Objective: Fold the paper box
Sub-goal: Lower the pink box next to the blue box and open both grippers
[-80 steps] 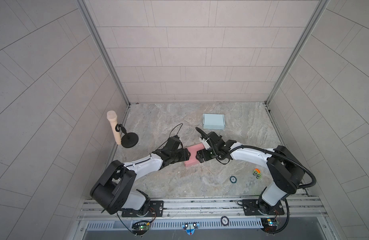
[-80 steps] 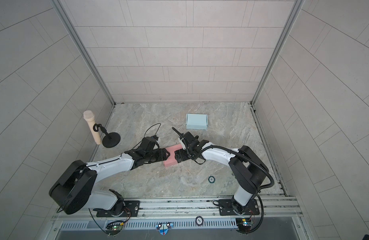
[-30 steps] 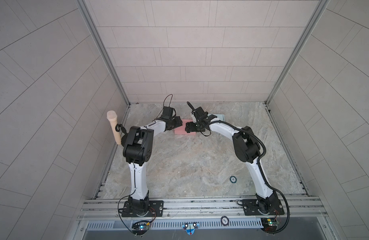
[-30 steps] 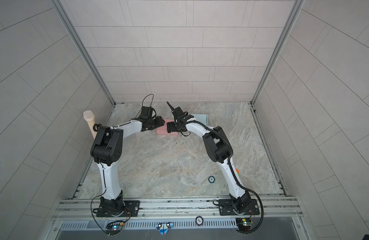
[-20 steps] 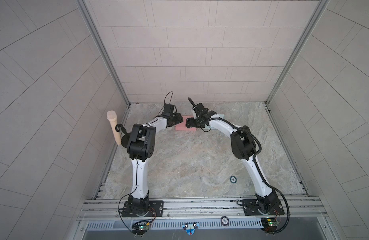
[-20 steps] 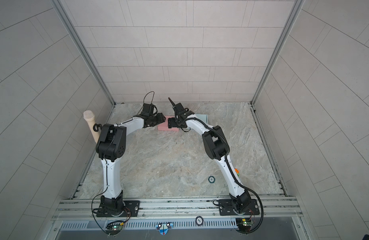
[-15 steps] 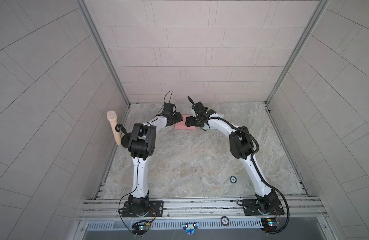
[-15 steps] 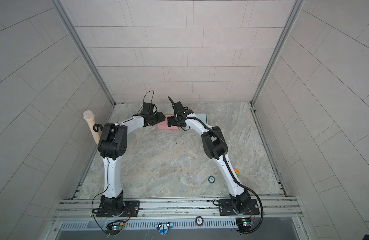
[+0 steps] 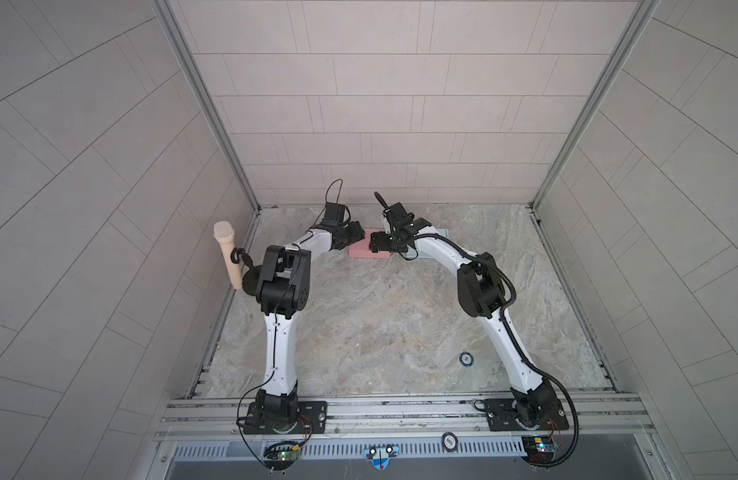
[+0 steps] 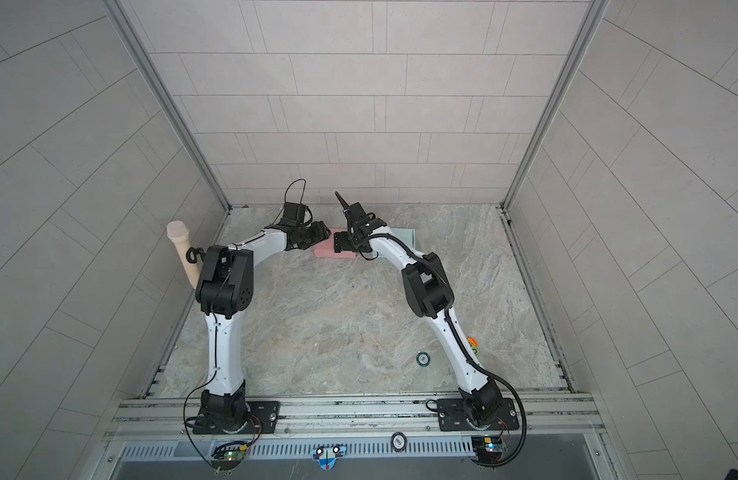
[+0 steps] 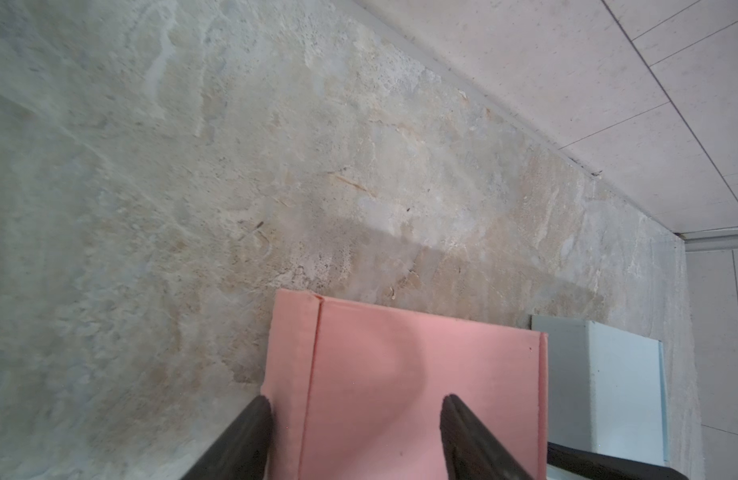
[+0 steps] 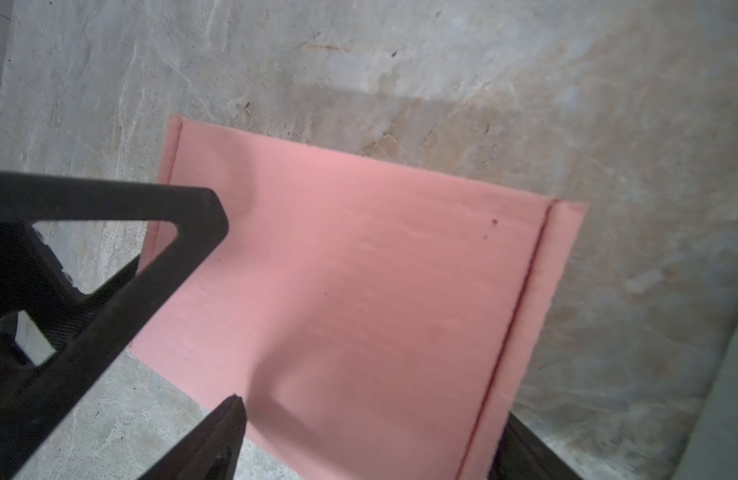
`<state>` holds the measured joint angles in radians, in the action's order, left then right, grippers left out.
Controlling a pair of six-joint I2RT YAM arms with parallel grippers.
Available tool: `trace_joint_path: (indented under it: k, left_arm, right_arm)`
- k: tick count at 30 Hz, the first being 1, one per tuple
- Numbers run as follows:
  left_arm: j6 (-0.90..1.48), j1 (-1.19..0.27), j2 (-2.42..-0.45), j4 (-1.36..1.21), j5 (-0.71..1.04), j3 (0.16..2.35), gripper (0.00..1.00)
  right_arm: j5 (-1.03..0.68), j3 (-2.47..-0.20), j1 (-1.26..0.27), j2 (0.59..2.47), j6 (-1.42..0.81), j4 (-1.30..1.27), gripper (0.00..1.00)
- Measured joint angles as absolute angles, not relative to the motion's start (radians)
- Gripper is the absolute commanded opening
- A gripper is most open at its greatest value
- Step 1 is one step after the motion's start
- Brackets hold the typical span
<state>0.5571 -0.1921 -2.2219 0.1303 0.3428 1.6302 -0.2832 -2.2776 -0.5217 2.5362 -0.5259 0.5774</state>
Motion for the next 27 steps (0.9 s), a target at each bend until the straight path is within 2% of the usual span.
trace_joint_path:
  k: [4, 8, 11, 20, 27]
  left_arm:
    - [0.567, -0.189, -2.222, 0.130, 0.356, 1.627, 0.82]
    - [0.573, -0.186, -2.222, 0.125, 0.371, 1.625, 0.92]
    - [0.583, -0.180, -2.222, 0.121, 0.378, 1.617, 1.00]
    - [0.590, -0.163, -2.185, 0.127, 0.380, 1.555, 1.00]
    - [0.569, -0.167, -2.001, 0.164, 0.367, 1.430, 1.00]
  right_arm:
    - [-0.281, -2.278, -0.524, 2.536, -0.529, 0.573, 0.92]
    - [-0.281, -2.278, -0.529, 2.536, -0.532, 0.568, 0.99]
    - [-0.284, -2.278, -0.533, 2.536, -0.532, 0.567, 0.99]
    - [-0.283, -2.271, -0.552, 2.534, -0.527, 0.570, 0.99]
    - [-0.245, -2.182, -0.556, 2.453, -0.517, 0.559, 0.99]
